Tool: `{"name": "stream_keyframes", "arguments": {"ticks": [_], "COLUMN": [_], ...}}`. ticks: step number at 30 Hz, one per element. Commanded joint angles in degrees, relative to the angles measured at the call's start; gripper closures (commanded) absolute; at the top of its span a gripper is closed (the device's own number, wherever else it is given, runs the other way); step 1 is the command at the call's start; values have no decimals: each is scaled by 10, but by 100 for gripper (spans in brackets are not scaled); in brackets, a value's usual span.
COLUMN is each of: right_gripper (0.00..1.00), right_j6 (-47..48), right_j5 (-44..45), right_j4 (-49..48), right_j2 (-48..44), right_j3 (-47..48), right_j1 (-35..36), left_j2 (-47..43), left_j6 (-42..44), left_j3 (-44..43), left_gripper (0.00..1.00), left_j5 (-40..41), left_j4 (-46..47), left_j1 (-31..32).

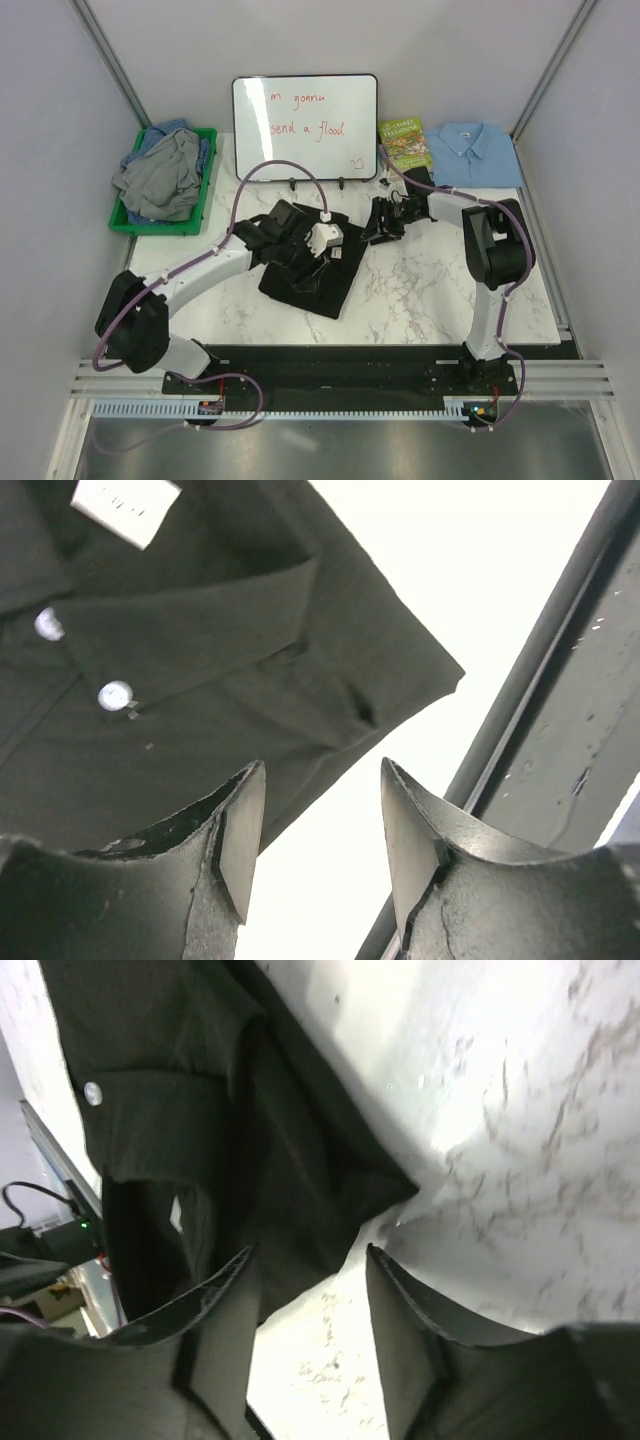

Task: Fold and stack the long sleeve shirts
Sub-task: Fold the shirt

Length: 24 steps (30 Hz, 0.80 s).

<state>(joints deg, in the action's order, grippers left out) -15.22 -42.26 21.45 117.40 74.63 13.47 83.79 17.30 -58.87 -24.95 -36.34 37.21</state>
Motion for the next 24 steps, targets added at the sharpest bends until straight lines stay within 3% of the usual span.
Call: {"name": "stream_keyframes", "arguments": {"ticks": [1, 4, 11, 15, 18, 21, 22, 24], "right_gripper": [44, 43, 45, 49, 58, 82, 96, 100], "right_j6": [-1, -26, -91, -113, -125, -138, -143, -160], "right_j5": [-26, -36, -47, -42, -38, -28, -23, -9], "right_j4": [36, 19, -54, -87, -103, -120, -123, -134], "right_j2": [-62, -64, -29, -15, -3, 3, 5, 5], "right_j3": [-30, -57, -64, -64, -64, -68, -70, -76], "right_j1": [-5, 1, 8, 10, 10, 9, 9, 10], "left_j2": [-14, -3, 55, 79, 83, 74, 71, 57], "left_j6": [-38, -51, -59, -49, -41, -32, -29, -20], "left_j3": [11, 18, -20, -28, -27, -24, -21, -13], "left_gripper": [43, 43, 44, 51, 62, 83, 95, 98], "left_j5": [40, 84, 149, 159, 143, 122, 116, 103], "left_j4": [17, 29, 36, 34, 31, 19, 17, 3], "left_j1": [71, 101, 106, 109, 112, 117, 118, 120]}}
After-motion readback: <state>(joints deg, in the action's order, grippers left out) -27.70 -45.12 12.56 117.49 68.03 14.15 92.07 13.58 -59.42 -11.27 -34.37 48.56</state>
